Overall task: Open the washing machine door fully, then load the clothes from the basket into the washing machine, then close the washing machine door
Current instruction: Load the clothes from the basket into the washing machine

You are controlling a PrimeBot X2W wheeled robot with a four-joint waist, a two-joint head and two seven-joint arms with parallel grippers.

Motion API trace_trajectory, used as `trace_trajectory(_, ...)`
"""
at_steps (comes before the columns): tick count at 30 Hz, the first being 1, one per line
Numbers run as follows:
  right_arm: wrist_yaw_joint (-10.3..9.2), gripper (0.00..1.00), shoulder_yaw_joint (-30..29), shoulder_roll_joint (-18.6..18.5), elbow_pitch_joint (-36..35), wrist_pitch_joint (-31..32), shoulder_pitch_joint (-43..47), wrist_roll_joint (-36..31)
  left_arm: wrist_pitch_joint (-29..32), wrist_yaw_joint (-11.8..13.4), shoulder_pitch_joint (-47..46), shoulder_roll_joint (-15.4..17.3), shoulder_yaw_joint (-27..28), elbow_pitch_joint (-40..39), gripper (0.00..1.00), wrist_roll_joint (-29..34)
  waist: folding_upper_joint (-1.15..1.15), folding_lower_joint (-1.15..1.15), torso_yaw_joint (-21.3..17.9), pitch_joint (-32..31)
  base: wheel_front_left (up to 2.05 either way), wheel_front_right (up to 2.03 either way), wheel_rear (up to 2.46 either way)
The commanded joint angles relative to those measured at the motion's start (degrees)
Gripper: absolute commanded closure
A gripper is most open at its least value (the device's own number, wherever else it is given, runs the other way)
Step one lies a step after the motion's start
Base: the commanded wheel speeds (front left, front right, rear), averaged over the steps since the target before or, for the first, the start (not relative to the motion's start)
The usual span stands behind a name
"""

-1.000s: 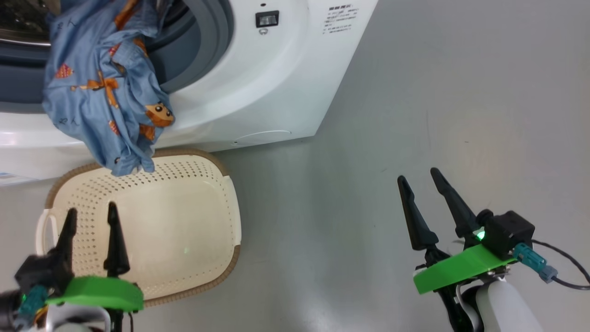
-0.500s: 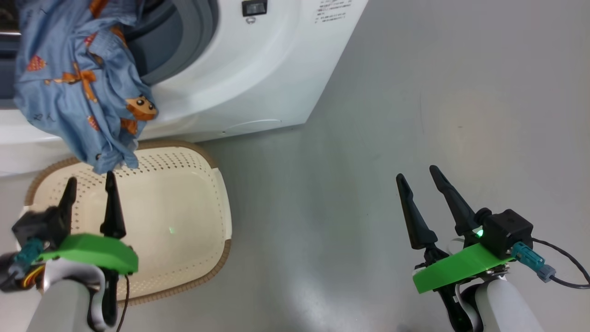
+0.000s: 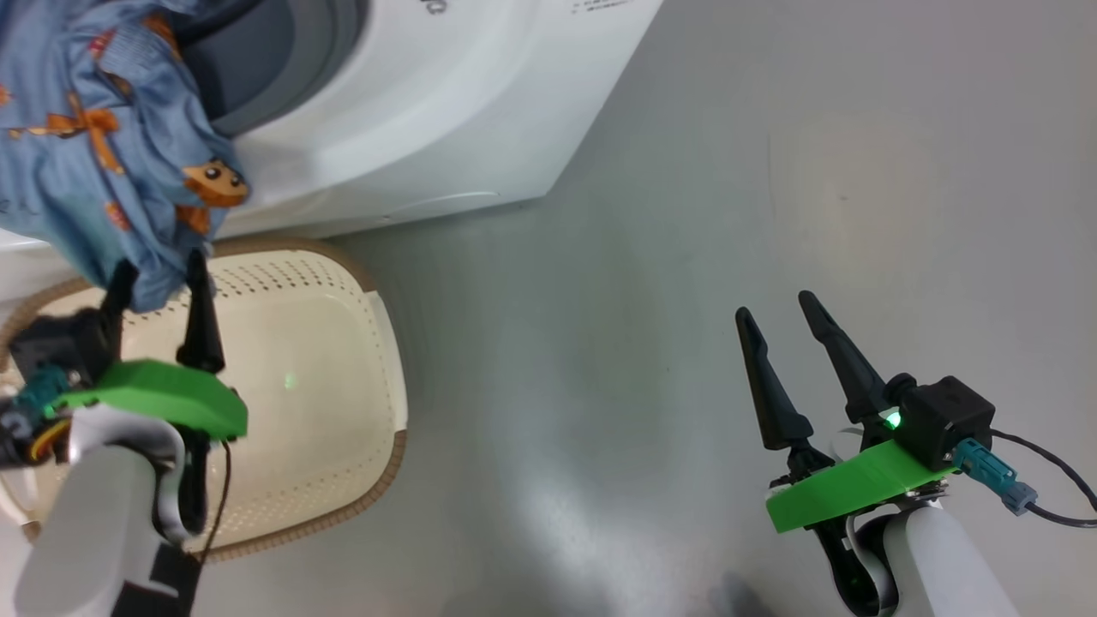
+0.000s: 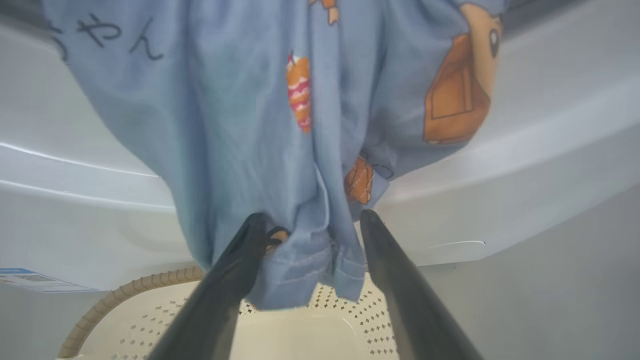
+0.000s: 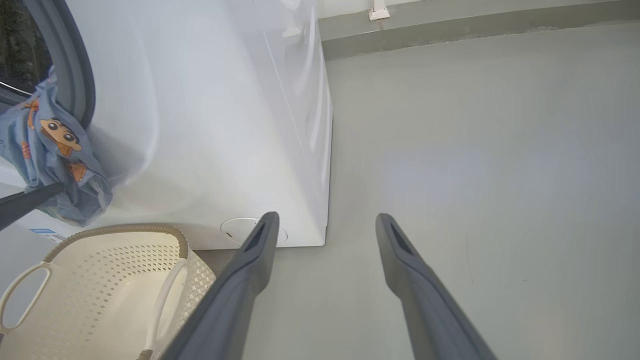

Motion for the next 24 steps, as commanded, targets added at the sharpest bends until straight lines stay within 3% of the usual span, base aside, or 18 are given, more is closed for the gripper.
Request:
trace_trajectory(1,0.53,0.0,1.72,0.09,-1.27,-0.68,-0.13,0.64,-0.35,-0.08,-1.59,2.12,1.74,0.24,0.0,0.87,0.0,0.0,-0.92,1.34,0.0,0.0,0.0)
trace_trajectory(18,0.53,0.0,1.84,0.09,-1.52,-0.68,-1.26,1.95,-0.36,-0.5,-11.87,3.22,4.77,7.32,0.0,0.51,0.0,0.0,-2.76,4.98,0.0,0.0,0.0)
trace_trajectory(19,0.53,0.0,1.82,0.09,-1.45,-0.68,-1.36,2.0,-0.36,-0.56,-12.07,3.15,5.02,7.23,0.34,0.61,0.0,0.0,-2.74,4.99,0.0,0.0,0.0)
trace_trajectory(20,0.53,0.0,1.78,0.09,-1.4,-0.68,-1.44,2.04,-0.36,-0.66,-12.19,3.27,5.04,7.02,0.93,1.08,0.0,0.0,-2.7,4.95,0.0,0.0,0.0)
trace_trajectory(21,0.53,0.0,1.72,0.09,-1.36,-0.68,-1.49,2.03,-0.36,-0.89,-12.13,3.16,5.21,7.02,1.0,1.17,0.0,0.0,-2.62,4.88,0.0,0.0,0.0)
trace_trajectory(24,0.53,0.0,1.32,0.09,-1.12,-0.68,-1.45,1.92,-0.37,-1.28,-11.3,2.53,5.95,6.26,1.0,1.42,0.0,0.0,-2.16,4.3,0.0,0.0,0.0)
